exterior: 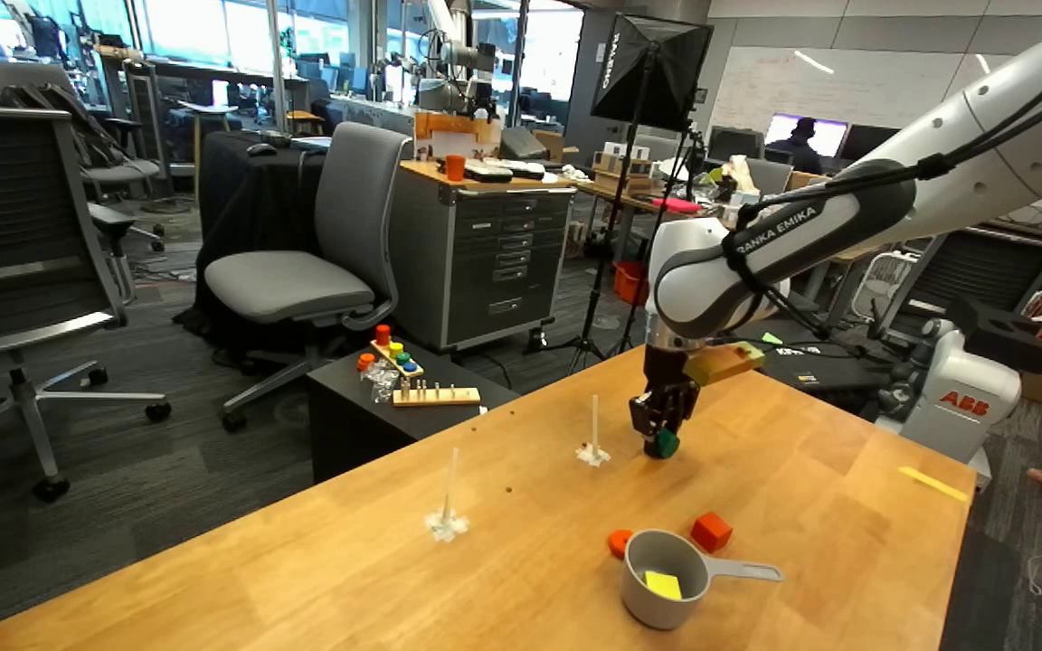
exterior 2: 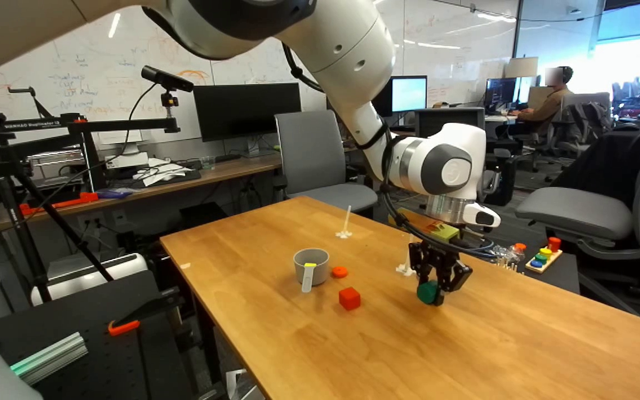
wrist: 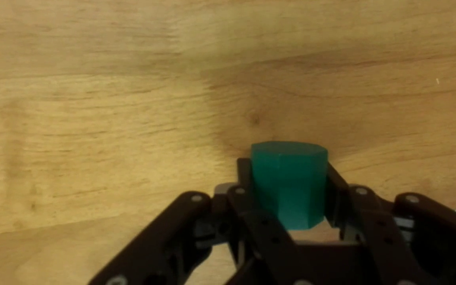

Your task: Put the three blocks in the gray cup

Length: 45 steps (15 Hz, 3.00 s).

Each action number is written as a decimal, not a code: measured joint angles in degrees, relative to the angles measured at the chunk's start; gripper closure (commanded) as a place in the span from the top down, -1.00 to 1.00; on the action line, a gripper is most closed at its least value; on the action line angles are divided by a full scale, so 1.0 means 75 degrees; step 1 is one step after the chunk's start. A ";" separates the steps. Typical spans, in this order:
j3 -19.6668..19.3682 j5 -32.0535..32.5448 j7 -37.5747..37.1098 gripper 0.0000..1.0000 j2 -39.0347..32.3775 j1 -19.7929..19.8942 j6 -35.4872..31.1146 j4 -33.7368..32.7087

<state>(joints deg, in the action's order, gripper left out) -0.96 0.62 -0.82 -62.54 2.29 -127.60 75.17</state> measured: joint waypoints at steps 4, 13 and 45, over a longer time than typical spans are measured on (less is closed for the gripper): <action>0.0049 0.0000 0.0150 -0.66 0.0210 -0.0047 -0.0192 0.0353; 0.0517 0.0136 0.0396 -0.66 0.1668 -0.0851 -0.0983 0.3024; 0.0634 0.1262 0.0035 1.00 0.3422 -0.2580 -0.1681 0.5528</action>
<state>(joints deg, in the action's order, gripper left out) 3.80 10.09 -0.55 -36.88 -17.06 -140.21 116.63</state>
